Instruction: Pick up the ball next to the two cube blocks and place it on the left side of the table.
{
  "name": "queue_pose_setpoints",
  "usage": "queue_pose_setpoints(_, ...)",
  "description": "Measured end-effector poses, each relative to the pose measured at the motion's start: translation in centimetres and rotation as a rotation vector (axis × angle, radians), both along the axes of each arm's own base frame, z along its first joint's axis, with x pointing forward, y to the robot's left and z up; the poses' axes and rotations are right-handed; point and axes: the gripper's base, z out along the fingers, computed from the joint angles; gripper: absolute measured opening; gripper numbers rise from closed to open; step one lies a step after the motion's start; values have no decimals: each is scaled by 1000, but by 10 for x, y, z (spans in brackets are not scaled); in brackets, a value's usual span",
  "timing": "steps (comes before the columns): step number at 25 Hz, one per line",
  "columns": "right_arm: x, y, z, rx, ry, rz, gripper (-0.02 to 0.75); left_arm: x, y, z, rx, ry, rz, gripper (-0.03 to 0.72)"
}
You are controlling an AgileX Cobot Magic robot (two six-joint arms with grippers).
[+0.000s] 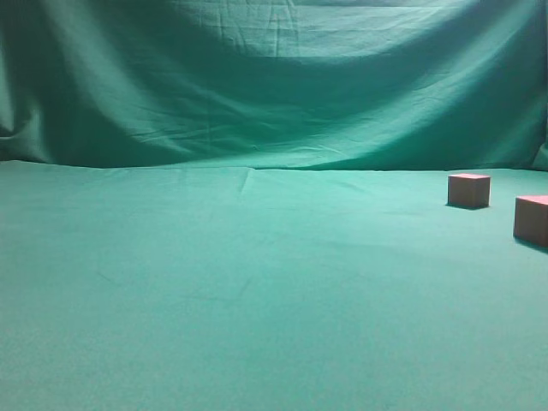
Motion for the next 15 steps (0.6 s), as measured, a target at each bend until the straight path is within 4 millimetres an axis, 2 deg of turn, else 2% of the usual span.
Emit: queue_pose_setpoints(15,0,0,0,0,0,0,0,0,0,0,0,0,0,0)
